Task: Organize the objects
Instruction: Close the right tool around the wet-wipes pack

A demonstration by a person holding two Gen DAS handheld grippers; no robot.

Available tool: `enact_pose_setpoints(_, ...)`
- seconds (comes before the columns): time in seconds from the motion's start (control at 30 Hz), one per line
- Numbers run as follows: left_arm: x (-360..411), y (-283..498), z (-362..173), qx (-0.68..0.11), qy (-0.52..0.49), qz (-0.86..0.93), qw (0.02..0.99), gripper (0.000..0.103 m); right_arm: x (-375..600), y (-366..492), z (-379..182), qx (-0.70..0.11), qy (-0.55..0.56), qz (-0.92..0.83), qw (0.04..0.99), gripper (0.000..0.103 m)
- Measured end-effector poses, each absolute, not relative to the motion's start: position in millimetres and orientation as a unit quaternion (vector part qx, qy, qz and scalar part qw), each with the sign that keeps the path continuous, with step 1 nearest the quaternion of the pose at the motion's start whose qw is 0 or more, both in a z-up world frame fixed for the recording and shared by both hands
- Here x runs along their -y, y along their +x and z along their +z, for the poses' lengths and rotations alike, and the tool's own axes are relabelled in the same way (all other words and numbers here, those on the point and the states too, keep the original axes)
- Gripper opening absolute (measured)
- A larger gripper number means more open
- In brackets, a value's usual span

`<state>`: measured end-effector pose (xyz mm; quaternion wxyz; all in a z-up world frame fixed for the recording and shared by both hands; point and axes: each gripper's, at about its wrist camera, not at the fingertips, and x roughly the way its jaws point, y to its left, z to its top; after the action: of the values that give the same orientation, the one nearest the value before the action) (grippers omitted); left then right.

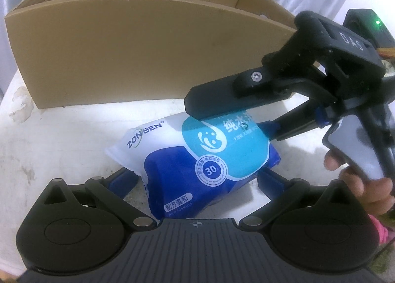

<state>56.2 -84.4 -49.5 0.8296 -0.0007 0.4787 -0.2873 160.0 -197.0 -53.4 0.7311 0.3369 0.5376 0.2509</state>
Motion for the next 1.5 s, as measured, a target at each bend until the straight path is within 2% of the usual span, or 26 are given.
enact_pose_setpoints(0.4,81.1,53.5,-50.4,-0.480,0.000,-0.289,0.828,0.103,190.7,160.1,-48.7,-0.544,0.325,0.236,0.737,0.103)
enact_pose_setpoints(0.77,84.2,56.6,-50.9,-0.480,-0.001,-0.288,0.829,0.103,174.9,157.8,-38.8,-0.551,0.247,0.251,0.756,0.103)
enact_pose_setpoints(1.5,87.9,57.2,-53.6,-0.479,-0.005,-0.291,0.828,0.103,210.8,156.4,-56.5,-0.521,0.378,0.259,0.720,0.103)
